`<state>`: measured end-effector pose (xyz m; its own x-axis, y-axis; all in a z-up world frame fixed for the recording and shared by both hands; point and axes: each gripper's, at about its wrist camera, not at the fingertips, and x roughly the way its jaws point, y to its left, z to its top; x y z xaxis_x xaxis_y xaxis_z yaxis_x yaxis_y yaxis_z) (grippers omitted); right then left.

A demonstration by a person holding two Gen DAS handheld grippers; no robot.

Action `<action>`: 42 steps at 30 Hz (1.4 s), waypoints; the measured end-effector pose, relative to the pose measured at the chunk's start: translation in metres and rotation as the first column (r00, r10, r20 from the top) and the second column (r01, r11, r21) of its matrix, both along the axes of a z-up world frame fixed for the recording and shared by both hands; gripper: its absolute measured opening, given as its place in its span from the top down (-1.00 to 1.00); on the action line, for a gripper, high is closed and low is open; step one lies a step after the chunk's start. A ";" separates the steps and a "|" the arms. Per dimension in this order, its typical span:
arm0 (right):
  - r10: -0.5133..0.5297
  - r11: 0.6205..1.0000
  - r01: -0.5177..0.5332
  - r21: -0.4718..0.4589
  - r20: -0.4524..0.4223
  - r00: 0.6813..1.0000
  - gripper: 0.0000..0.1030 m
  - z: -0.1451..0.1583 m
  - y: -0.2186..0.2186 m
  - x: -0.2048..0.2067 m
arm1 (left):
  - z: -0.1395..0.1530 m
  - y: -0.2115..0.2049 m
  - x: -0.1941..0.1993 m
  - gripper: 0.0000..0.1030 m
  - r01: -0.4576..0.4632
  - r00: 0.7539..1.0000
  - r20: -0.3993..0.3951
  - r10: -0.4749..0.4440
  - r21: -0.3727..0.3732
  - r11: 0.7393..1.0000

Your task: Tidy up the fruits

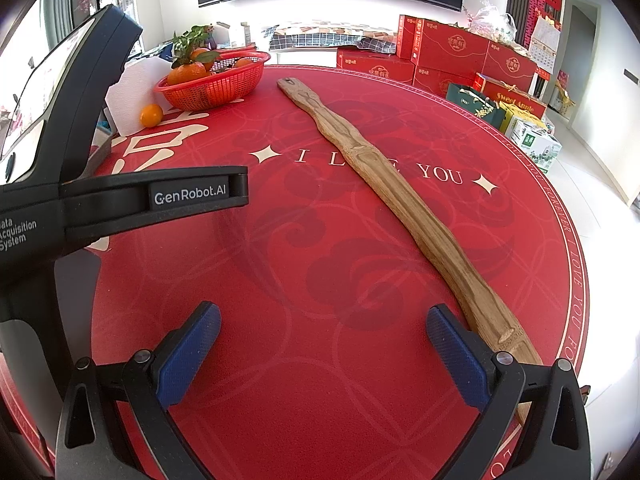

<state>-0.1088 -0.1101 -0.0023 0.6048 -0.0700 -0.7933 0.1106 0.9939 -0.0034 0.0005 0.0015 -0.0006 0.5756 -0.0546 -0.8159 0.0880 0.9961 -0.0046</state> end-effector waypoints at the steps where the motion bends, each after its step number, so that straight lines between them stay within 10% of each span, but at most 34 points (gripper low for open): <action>1: 0.000 1.000 0.000 0.000 0.000 1.000 -1.00 0.000 0.000 0.000 | 0.000 0.000 0.000 -1.00 0.000 1.000 0.000 0.000 0.000 1.000; 42: 0.000 1.000 0.000 0.000 0.000 1.000 -1.00 0.001 0.000 0.000 | 0.000 0.001 -0.001 -1.00 0.002 1.000 0.000 -0.002 0.000 1.000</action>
<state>-0.1088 -0.1103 -0.0018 0.6045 -0.0703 -0.7935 0.1104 0.9939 -0.0039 -0.0008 0.0023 -0.0010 0.5755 -0.0560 -0.8159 0.0904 0.9959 -0.0047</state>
